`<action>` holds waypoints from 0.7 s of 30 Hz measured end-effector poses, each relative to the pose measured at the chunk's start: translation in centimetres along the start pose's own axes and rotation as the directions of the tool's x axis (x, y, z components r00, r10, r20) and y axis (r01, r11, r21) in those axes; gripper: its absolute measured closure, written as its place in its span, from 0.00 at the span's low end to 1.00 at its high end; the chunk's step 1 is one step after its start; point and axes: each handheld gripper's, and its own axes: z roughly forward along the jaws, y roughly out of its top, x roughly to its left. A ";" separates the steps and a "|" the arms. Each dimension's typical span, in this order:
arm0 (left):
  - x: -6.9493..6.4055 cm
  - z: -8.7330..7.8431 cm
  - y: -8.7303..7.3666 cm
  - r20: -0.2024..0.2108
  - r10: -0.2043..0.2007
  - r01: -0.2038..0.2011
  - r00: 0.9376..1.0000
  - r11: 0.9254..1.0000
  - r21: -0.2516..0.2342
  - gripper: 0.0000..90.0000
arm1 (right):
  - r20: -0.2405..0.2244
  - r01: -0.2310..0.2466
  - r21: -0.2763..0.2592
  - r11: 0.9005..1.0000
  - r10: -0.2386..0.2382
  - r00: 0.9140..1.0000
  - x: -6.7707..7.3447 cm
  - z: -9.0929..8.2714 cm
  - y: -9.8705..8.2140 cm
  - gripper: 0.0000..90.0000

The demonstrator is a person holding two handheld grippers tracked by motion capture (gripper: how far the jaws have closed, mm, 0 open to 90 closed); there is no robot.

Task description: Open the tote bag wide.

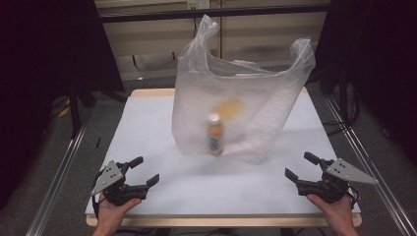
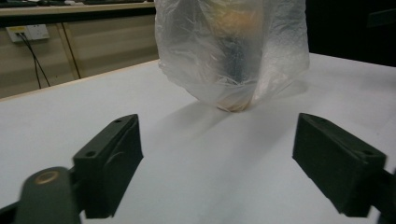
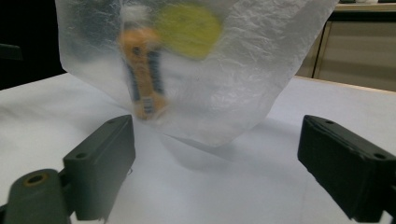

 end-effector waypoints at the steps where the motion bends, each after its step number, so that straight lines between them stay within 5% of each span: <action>1: 0.0 0.0 0.0 0.004 -0.016 0.016 1.000 1.000 -0.003 0.25 | -0.001 -0.003 -0.001 1.000 0.003 1.000 0.0 0.0 0.0 0.18; 2: 0.2 -0.1 0.0 0.043 -0.005 0.005 0.999 1.000 0.004 0.32 | -0.011 -0.002 -0.003 1.000 0.002 1.000 -0.1 0.0 0.0 0.23; 3: 0.0 -0.1 0.0 0.019 -0.021 0.021 1.000 1.000 -0.003 0.39 | -0.019 0.000 -0.002 1.000 0.000 1.000 -0.1 0.0 0.0 0.28; 10: -0.2 -0.4 0.4 0.076 0.009 -0.009 0.997 1.000 0.006 0.72 | -0.073 -0.012 0.020 1.000 0.014 0.997 -0.3 0.4 -0.1 0.60; 15: -0.5 -0.1 0.8 0.094 0.008 -0.012 0.996 0.999 0.038 0.84 | -0.109 -0.014 0.024 1.000 0.017 0.994 -0.6 0.7 0.1 0.79; 16: -0.5 0.1 0.9 0.132 0.002 -0.008 0.991 0.999 0.040 0.86 | -0.108 -0.018 0.022 1.000 0.020 0.994 -0.7 0.8 0.1 0.84; 17: -0.7 0.2 1.1 0.112 -0.012 0.006 0.994 0.999 0.053 0.90 | -0.120 -0.017 0.026 1.000 0.020 0.993 -0.7 0.9 0.2 0.88; 21: -0.8 0.7 1.7 0.138 -0.013 0.003 0.990 0.998 0.069 0.98 | -0.151 -0.016 0.038 0.999 0.021 0.988 -0.8 1.5 0.4 0.97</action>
